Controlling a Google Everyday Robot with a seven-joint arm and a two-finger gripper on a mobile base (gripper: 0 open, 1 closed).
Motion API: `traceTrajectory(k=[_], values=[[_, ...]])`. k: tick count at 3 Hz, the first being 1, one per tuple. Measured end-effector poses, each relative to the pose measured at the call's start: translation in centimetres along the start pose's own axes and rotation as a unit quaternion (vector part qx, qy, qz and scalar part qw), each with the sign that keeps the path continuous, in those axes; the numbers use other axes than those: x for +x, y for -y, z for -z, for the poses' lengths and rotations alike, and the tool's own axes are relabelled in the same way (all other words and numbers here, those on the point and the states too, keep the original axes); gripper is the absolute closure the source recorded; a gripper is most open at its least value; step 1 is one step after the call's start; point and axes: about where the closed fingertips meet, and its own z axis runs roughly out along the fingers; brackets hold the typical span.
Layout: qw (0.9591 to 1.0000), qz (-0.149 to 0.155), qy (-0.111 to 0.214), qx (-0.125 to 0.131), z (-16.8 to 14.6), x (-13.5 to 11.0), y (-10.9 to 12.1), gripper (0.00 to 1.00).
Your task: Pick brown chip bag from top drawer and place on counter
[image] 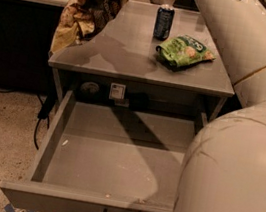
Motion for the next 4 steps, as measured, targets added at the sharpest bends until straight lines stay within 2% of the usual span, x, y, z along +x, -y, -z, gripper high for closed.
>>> traceTrajectory(k=[1,2,3,4], values=[[0.9997,-0.016,0.018,-0.004,-1.9,1.2,-1.4,1.00],[0.9996,-0.025,0.006,-0.008,-2.2,2.4,-2.5,1.00],[0.9984,-0.043,-0.035,-0.009,0.4,5.3,-4.0,1.00],[0.9969,-0.053,-0.056,-0.011,1.3,7.5,-5.3,1.00]])
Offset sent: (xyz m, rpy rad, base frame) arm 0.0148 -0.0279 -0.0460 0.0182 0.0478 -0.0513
